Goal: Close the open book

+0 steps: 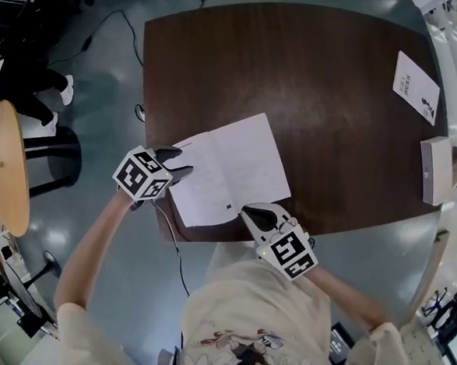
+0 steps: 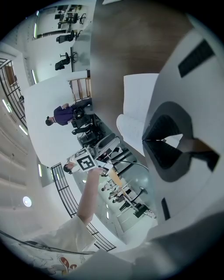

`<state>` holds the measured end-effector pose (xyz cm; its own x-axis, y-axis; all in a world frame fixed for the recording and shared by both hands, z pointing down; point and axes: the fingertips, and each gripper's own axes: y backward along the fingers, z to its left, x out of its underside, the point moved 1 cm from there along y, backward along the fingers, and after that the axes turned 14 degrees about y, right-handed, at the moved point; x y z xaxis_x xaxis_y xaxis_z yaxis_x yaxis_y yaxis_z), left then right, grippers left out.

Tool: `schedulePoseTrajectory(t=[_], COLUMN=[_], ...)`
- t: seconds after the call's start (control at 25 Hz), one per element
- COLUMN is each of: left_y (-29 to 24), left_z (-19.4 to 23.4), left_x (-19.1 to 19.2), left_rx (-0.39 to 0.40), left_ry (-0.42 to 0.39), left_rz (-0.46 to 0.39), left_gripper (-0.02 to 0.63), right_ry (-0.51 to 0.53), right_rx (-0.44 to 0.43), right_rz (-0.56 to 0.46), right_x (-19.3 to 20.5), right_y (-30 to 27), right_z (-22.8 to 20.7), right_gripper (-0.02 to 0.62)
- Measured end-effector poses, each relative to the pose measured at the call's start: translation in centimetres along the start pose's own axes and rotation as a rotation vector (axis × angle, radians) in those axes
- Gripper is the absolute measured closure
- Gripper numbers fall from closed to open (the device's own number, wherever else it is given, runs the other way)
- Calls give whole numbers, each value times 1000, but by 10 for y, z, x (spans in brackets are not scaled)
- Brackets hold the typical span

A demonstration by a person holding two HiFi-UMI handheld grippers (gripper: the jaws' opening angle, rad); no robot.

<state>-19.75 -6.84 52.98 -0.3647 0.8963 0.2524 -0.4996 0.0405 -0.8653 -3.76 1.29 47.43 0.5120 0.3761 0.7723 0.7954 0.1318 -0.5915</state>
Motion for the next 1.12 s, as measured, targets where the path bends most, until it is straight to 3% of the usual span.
schedulePoseTrajectory(t=[0.16, 0.4, 0.68, 0.92, 1.12], left_y=[-10, -24, -38, -49, -53], left_z=[24, 61, 68, 71, 74], left_x=[-16, -4, 4, 23, 31], left_rx=[63, 109, 330, 423, 468], left_ry=[22, -134, -257, -270, -237], left_rz=[38, 260, 453, 610, 636], left_gripper=[388, 345, 345, 345, 345], right_ry=[-22, -50, -70, -84, -93], right_rx=[-15, -37, -49, -55, -58], right_rz=[7, 16, 33, 41, 44], right_x=[4, 9, 21, 24, 27], right_y=[-11, -24, -40, -45, -46], right_z=[-11, -21, -38, -39, -37], right_gripper=[589, 589, 589, 589, 589])
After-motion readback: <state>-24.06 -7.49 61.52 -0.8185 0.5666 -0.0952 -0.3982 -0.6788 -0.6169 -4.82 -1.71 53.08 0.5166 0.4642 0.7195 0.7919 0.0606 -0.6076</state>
